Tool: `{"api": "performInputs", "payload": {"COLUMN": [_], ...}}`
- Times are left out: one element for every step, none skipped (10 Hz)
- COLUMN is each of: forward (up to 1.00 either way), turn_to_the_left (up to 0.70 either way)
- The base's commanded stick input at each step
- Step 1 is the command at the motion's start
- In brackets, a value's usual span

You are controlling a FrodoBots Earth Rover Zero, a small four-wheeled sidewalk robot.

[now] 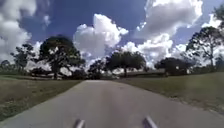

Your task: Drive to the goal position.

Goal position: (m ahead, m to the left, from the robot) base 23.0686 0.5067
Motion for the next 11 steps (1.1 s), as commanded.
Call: {"api": "performInputs", "payload": {"forward": [0.7, 0.7, 0.7, 0.7, 0.7, 0.7, 0.7, 0.7, 0.7, 0.7, 0.7], "turn_to_the_left": [0.0, 0.0, 0.0, 0.0, 0.0, 0.0, 0.0, 0.35, 0.35, 0.35, 0.0]}}
